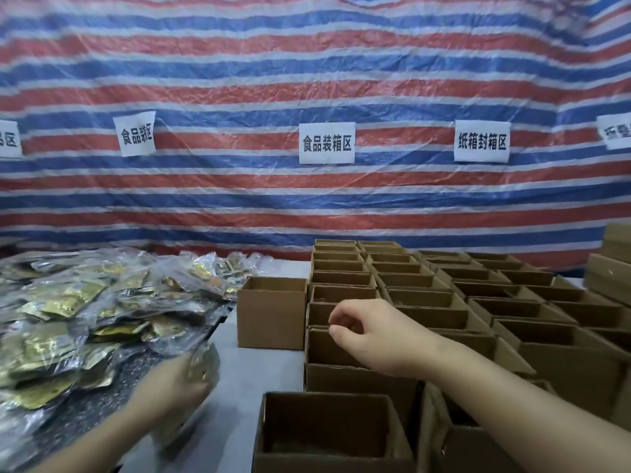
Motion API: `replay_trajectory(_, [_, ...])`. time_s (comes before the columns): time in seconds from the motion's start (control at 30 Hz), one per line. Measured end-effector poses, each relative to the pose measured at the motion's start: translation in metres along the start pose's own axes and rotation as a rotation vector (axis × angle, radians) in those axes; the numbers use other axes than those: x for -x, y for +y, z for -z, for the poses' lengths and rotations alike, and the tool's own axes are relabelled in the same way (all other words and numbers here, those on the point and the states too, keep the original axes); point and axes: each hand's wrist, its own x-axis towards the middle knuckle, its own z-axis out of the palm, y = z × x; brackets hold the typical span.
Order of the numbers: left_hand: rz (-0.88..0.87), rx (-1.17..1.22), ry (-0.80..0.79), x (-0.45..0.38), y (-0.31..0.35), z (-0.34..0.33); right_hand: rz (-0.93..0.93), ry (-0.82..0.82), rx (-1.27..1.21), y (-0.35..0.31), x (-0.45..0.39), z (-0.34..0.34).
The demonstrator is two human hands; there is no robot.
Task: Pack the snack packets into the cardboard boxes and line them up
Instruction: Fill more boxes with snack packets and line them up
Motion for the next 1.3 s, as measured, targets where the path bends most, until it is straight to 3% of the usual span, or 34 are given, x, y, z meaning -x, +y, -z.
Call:
replay_trajectory(0.2, [-0.146, 0.437, 0.153, 0.006, 0.084, 0.115, -0.125, 0.073, -0.318, -0.003, -0.006, -0.008])
replay_trajectory(0.33, [-0.265, 0.735, 0.177, 0.030, 0.155, 0.149, -0.228, -0.010, -0.912, -0.023, -0.016, -0.013])
replay_trajectory(0.47, [-0.293, 0.961, 0.046, 0.055, 0.206, 0.144, 0.017, -0.168, -1.420, -0.030, -0.017, -0.009])
replay_trajectory(0.6, [-0.318, 1.123, 0.076, 0.066, 0.231, 0.124, 0.176, -0.179, -1.607, -0.029, -0.005, -0.005])
replay_trajectory(0.77, [-0.377, 0.743, 0.306, 0.066, 0.239, 0.104, 0.123, -0.120, -1.450, -0.013, 0.007, 0.007])
replay_trajectory(0.83, [-0.387, 0.661, 0.223, 0.062, 0.236, 0.101, 0.095, -0.062, -1.363, -0.007, 0.011, 0.008])
replay_trajectory(0.93, [-0.385, 0.762, 0.052, 0.055, 0.221, 0.097, 0.060, 0.069, -1.132, -0.004, 0.014, 0.006])
replay_trajectory(1.07, [-0.233, 0.645, -0.068, 0.059, 0.172, 0.067, 0.045, 0.265, -0.831, 0.007, 0.010, -0.003])
replay_trajectory(1.23, [-0.073, 0.544, -0.328, 0.078, 0.116, 0.015, 0.085, -0.005, -0.496, 0.020, 0.017, -0.023])
replay_trajectory(1.3, [0.036, 0.666, -0.376, 0.086, 0.108, 0.004, 0.087, -0.132, -0.418, 0.022, 0.018, -0.035])
